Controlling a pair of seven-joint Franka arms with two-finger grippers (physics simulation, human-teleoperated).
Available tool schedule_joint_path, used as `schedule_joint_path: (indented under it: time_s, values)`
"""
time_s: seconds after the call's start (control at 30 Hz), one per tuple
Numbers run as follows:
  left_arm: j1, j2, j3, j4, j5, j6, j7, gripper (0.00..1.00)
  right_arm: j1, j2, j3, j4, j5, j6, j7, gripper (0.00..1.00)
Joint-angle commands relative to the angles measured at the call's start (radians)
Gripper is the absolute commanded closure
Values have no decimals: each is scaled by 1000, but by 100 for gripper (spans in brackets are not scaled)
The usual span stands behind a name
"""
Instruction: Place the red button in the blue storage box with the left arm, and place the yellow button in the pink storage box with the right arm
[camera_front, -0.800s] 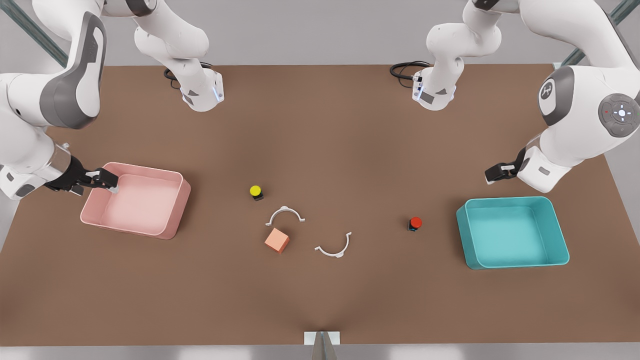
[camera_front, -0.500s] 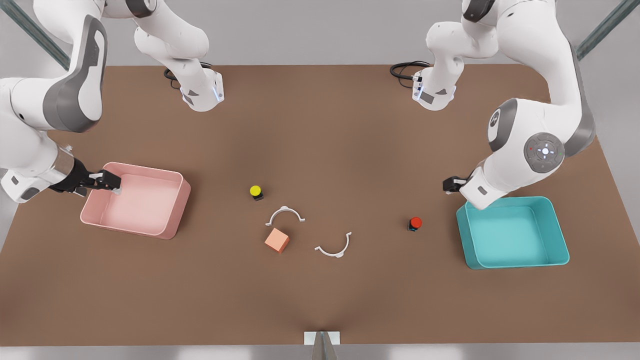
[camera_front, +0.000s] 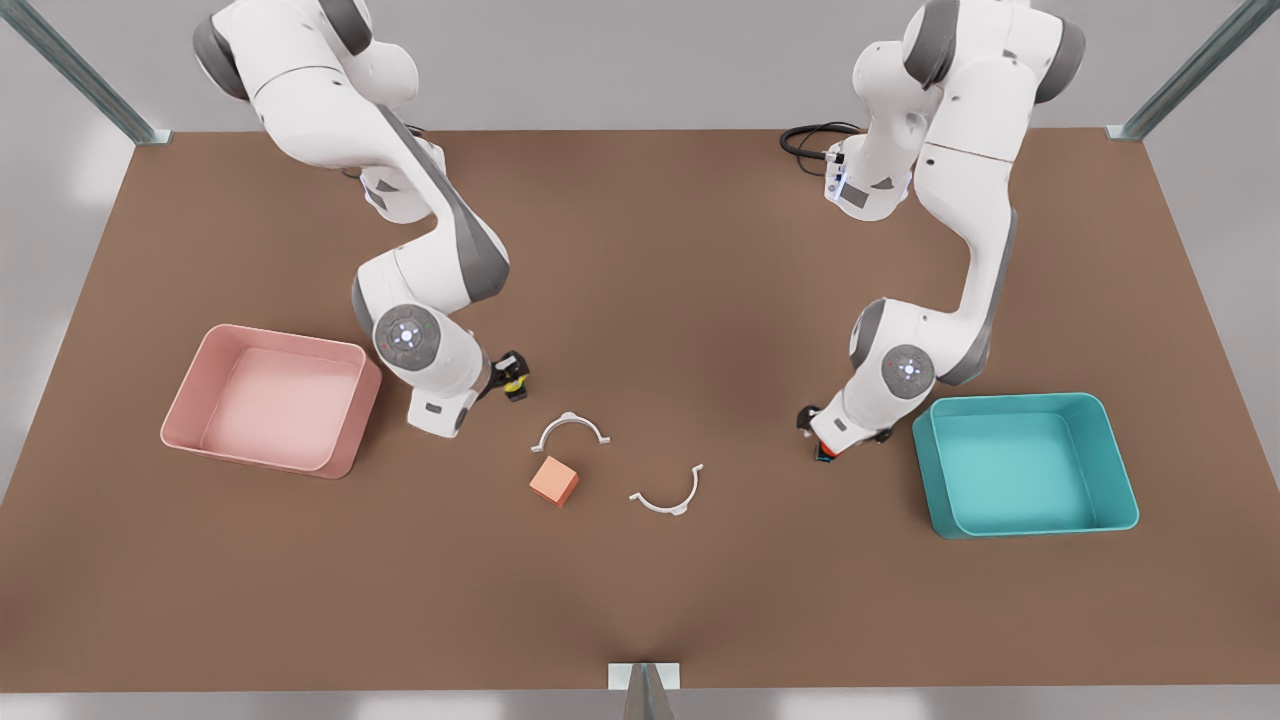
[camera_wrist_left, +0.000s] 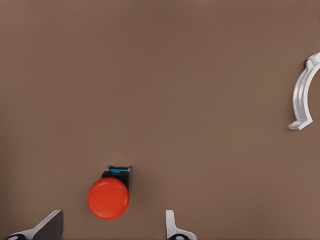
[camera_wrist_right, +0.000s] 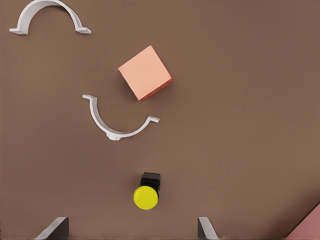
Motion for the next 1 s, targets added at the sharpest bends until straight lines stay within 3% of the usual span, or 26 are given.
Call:
schedule_joint_path:
  time_s: [0.0,0.13,0.4,0.47,0.67,0.83,0.97]
  values:
    - [3,20,0,-1,2,193,22,0,-1,-22,19,-68,-5,117,322,3]
    - [8,49,6,-6,2,193,23,0,-1,-40,39,-174,-5,176,360,4]
    - [8,71,8,-70,2,190,26,0,2,17,39,-214,-5,236,375,2]
    - [8,71,8,-69,2,190,28,22,2,17,39,-233,-7,237,375,2]
    - [8,71,8,-66,3,190,26,35,0,24,40,-279,-5,266,368,2]
    - [9,71,8,-55,3,190,26,36,-26,27,39,-338,-5,331,340,2]
    - [9,71,8,-52,3,190,25,50,-27,24,39,-387,-5,392,325,2]
